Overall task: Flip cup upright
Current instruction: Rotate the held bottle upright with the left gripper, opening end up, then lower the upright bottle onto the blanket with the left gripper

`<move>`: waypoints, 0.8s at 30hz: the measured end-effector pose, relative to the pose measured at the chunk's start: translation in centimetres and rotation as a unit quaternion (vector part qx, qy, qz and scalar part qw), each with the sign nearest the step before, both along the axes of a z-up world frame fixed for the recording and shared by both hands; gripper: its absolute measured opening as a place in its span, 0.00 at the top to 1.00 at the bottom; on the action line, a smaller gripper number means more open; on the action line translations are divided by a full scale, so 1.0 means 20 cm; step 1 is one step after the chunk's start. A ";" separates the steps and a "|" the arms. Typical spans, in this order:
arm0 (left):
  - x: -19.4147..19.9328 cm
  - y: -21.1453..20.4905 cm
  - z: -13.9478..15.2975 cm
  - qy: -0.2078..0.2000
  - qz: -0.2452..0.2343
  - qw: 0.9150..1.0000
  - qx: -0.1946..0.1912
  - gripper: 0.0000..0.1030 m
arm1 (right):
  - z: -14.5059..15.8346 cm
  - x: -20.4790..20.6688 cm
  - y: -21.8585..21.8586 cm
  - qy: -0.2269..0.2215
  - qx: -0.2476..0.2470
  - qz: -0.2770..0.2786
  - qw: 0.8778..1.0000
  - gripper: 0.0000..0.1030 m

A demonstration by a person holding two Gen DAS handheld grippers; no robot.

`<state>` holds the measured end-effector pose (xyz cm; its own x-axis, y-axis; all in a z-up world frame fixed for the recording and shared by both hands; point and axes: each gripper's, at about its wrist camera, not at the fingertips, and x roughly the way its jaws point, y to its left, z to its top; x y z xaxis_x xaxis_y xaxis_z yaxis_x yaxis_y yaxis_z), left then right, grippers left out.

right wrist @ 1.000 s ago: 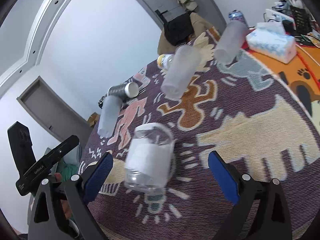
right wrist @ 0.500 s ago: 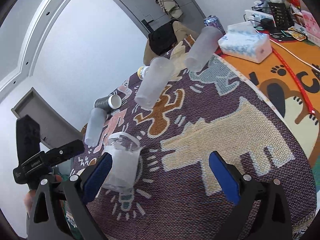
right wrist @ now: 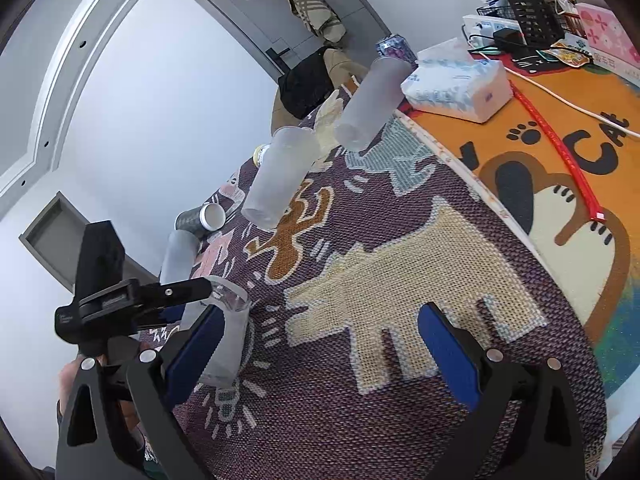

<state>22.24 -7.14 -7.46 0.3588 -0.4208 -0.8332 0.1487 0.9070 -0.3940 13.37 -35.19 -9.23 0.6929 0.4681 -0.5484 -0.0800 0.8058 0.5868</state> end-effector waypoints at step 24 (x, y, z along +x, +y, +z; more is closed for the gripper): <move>-0.15 0.02 0.25 -0.129 0.008 0.991 0.022 0.39 | 0.03 -0.05 0.04 -0.007 -0.013 0.000 1.000 0.08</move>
